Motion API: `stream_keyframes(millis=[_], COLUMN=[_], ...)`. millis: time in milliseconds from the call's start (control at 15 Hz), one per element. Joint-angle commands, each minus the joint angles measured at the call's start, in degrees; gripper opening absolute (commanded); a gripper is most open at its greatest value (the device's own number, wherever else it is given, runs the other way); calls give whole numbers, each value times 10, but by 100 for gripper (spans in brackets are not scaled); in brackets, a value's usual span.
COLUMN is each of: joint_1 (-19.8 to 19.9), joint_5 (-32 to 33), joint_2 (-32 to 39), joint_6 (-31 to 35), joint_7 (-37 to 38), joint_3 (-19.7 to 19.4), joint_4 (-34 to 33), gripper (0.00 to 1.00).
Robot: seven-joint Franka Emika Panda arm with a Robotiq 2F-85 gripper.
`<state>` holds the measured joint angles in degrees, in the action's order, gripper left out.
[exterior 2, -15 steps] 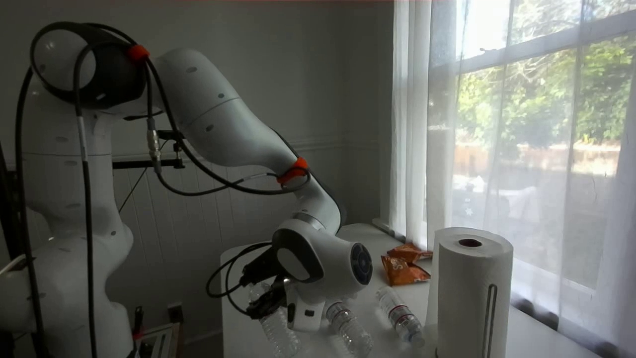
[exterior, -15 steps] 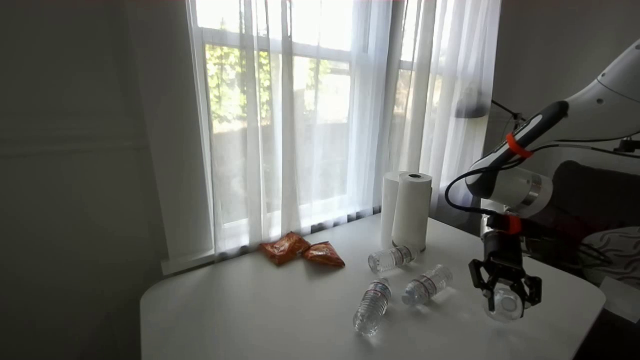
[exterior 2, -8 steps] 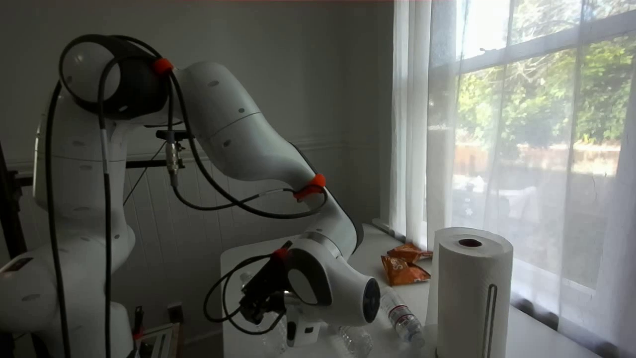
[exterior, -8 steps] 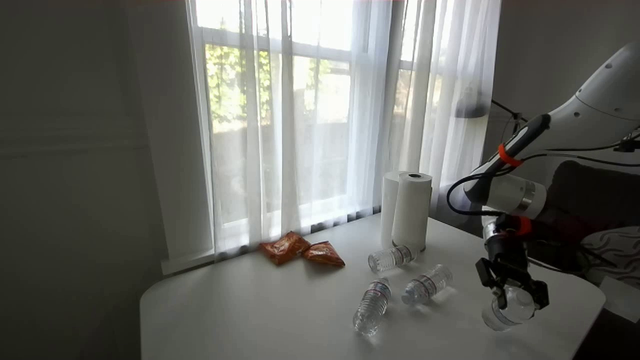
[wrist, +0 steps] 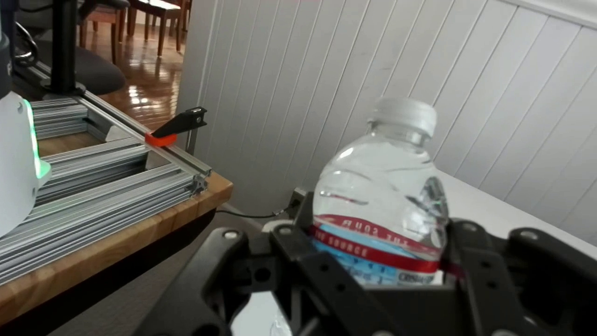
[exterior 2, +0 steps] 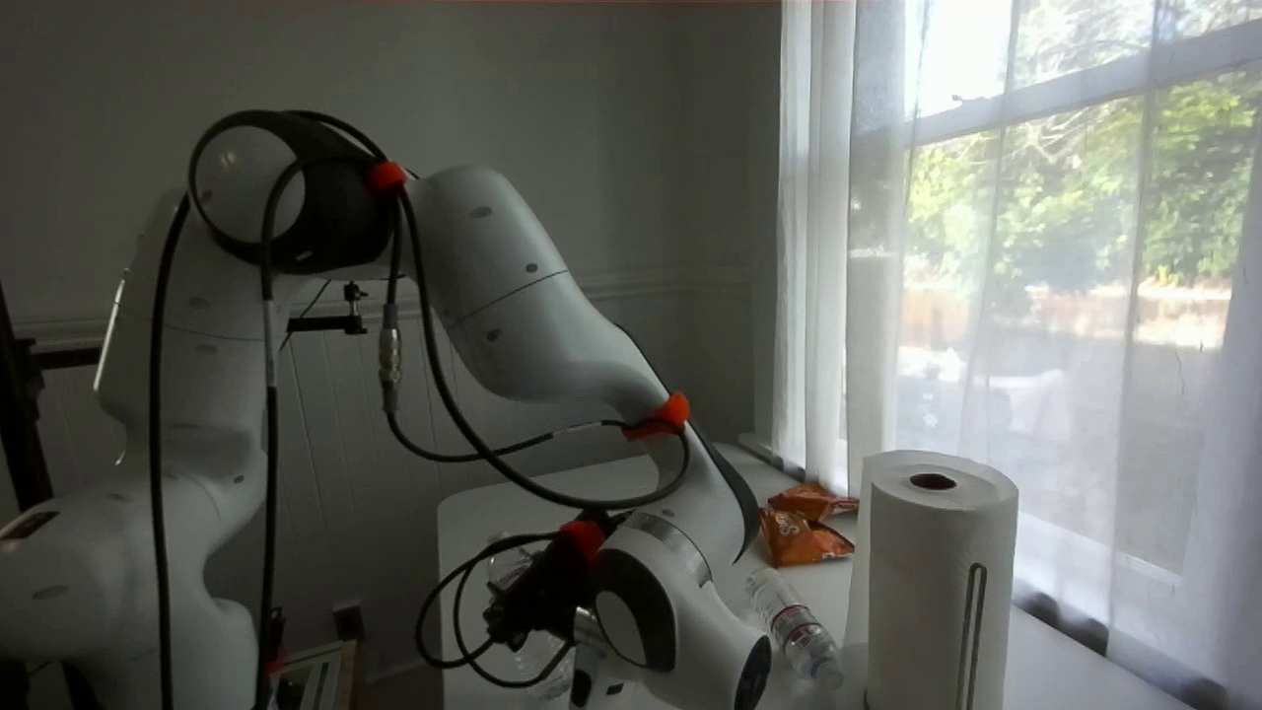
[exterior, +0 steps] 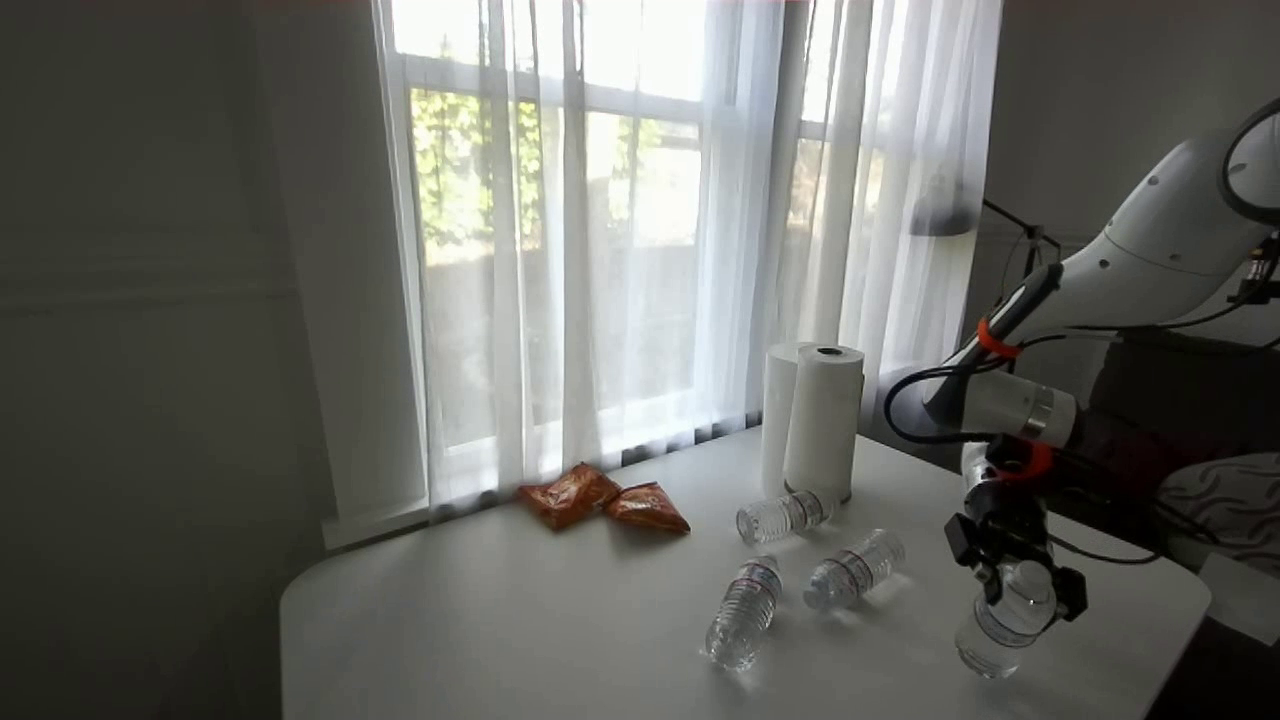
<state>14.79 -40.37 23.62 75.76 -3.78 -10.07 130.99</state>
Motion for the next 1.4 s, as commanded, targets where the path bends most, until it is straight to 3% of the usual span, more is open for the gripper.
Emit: stream_keyframes(millis=[0, 1333], joint_1=[8, 25], joint_5=[-27, -47], joint_2=[37, 182], joint_6=[-57, -180], joint_7=[-9, -70], joint_3=[-2, -5], joint_4=[-30, -110], gripper=[25, 25])
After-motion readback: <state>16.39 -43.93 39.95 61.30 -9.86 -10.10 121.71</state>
